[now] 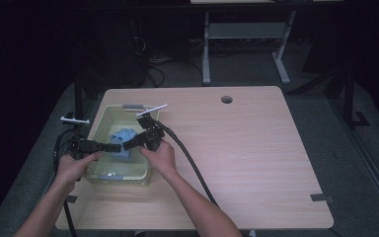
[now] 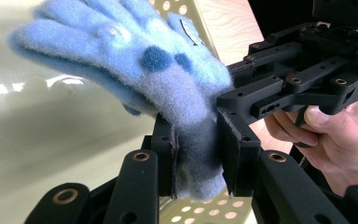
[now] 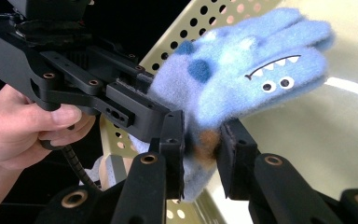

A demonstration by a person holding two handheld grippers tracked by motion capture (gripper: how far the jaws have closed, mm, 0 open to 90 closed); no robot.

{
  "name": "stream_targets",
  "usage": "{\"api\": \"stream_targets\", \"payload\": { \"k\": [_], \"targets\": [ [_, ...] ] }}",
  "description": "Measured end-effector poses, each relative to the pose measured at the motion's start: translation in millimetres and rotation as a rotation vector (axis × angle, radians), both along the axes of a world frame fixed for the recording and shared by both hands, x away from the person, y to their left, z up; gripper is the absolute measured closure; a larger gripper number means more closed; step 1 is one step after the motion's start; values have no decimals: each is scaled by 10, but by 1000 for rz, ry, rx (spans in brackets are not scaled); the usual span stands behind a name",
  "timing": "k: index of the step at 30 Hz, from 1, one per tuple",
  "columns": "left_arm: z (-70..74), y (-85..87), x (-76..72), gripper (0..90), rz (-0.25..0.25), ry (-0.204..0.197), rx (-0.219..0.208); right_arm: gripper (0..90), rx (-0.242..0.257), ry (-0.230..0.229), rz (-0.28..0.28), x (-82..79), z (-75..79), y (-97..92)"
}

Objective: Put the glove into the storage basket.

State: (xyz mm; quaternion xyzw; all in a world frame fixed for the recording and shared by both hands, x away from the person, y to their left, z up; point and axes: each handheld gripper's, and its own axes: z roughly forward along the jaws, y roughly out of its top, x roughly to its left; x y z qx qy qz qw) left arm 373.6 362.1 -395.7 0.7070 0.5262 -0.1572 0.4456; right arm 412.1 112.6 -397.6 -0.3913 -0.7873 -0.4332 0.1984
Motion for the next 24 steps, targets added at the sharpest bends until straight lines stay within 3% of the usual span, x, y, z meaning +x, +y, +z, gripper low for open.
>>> {"api": "stream_targets", "payload": {
  "k": [13, 19, 24],
  "targets": [
    [-36, -35, 14, 694, 3, 11, 78, 728, -48, 1, 6, 5, -66, 39],
    [-54, -43, 23, 695, 25, 24, 129, 743, -71, -11, -7, 2, -50, -26],
    [-122, -120, 55, 696, 25, 65, 248, 747, -62, -9, -14, -13, -36, -79]
  ]
}}
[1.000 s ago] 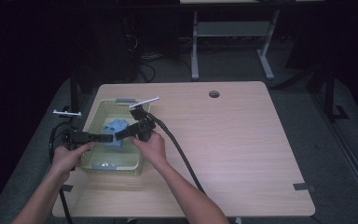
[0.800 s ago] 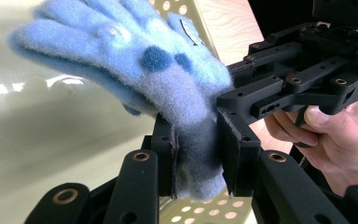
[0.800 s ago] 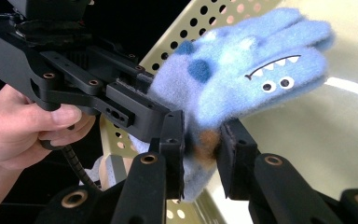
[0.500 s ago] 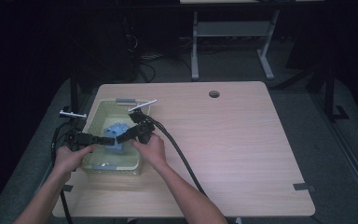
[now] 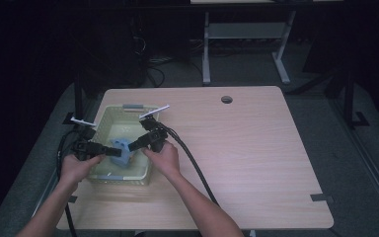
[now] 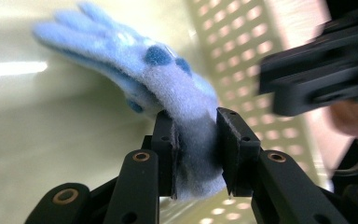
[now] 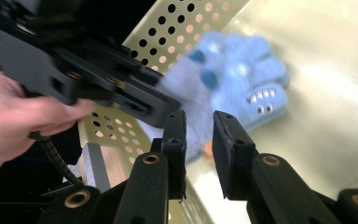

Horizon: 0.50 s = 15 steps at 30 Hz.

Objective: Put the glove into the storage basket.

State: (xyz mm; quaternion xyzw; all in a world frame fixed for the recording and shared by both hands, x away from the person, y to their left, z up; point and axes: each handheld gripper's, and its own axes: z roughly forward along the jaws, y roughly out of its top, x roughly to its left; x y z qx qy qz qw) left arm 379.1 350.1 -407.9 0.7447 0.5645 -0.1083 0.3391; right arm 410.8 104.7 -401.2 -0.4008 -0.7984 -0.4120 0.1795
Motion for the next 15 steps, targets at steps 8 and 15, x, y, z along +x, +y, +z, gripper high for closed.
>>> {"api": "stream_targets", "payload": {
  "k": [8, 15],
  "targets": [
    [-18, -120, 68, 688, -1, 37, 144, 745, 11, -32, 6, -46, 65, -42],
    [-9, -105, 78, 585, 66, 40, 157, 741, 23, -48, -2, -81, 130, -122]
  ]
}}
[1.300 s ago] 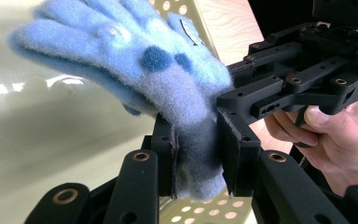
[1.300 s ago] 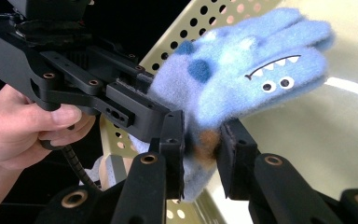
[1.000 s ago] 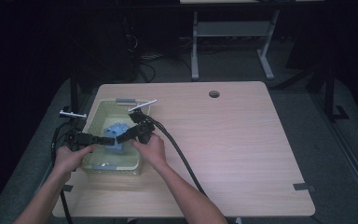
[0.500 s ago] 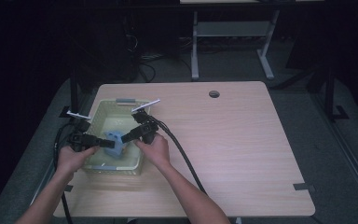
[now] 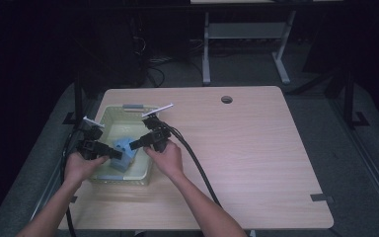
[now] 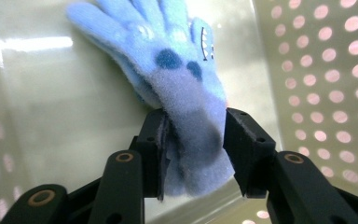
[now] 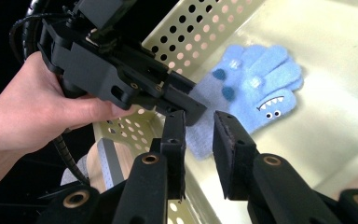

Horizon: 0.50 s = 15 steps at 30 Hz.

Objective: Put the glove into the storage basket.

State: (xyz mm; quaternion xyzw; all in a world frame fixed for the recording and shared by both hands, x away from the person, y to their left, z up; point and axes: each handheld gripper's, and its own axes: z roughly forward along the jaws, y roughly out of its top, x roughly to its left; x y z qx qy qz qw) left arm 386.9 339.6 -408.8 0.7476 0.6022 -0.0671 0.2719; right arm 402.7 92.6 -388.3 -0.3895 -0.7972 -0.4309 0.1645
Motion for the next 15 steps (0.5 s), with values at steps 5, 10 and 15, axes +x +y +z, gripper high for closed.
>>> {"api": "stream_targets", "payload": {
  "k": [5, 10, 15],
  "targets": [
    [129, 91, 1, 554, 13, -38, -6, 734, 6, -11, -11, -15, 32, -72],
    [215, 85, 16, 608, 6, -62, 10, 733, 11, -25, -19, -20, 68, -130],
    [139, 7, 74, 663, 12, -40, 23, 733, 15, -34, -22, -32, 104, -173]
  ]
}}
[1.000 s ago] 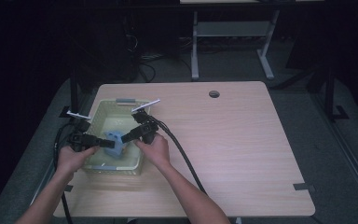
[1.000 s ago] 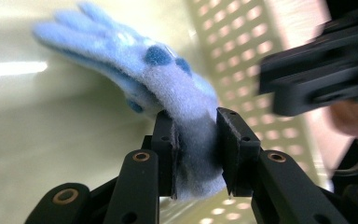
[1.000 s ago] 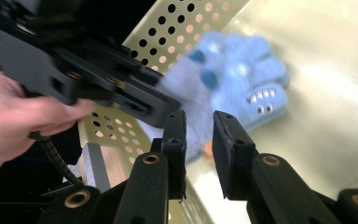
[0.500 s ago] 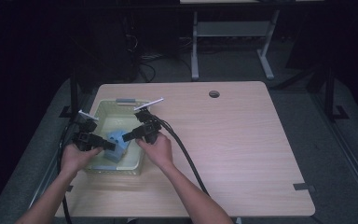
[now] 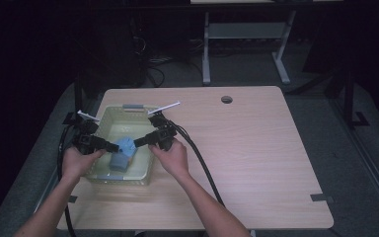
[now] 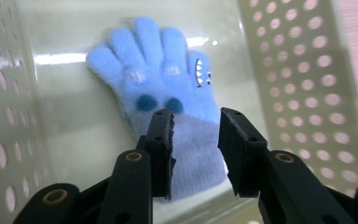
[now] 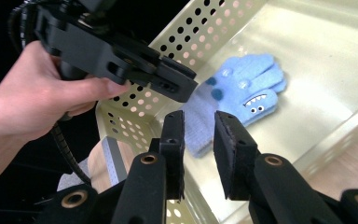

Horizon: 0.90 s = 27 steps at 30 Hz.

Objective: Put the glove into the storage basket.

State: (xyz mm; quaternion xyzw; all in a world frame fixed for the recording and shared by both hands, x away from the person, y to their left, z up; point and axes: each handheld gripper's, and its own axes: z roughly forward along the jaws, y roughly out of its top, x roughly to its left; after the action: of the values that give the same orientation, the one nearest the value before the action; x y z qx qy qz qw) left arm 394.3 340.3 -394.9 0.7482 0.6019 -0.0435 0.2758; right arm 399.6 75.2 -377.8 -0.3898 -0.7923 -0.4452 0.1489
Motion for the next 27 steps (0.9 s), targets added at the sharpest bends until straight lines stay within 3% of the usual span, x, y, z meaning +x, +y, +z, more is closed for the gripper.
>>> {"api": "stream_targets", "payload": {
  "k": [6, 15, 23, 27],
  "targets": [
    [-102, -74, 67, 676, -28, 44, 81, 733, 1, -4, -1, -2, 16, -59],
    [-214, -119, 113, 664, -61, 105, 145, 724, 12, -7, -9, -19, 26, -119],
    [-151, -66, 93, 640, -31, 89, 86, 713, 19, -10, -12, -26, 35, -150],
    [-57, 3, 65, 615, -24, 12, 19, 676, 26, -6, -17, -29, 28, -183]
  ]
}}
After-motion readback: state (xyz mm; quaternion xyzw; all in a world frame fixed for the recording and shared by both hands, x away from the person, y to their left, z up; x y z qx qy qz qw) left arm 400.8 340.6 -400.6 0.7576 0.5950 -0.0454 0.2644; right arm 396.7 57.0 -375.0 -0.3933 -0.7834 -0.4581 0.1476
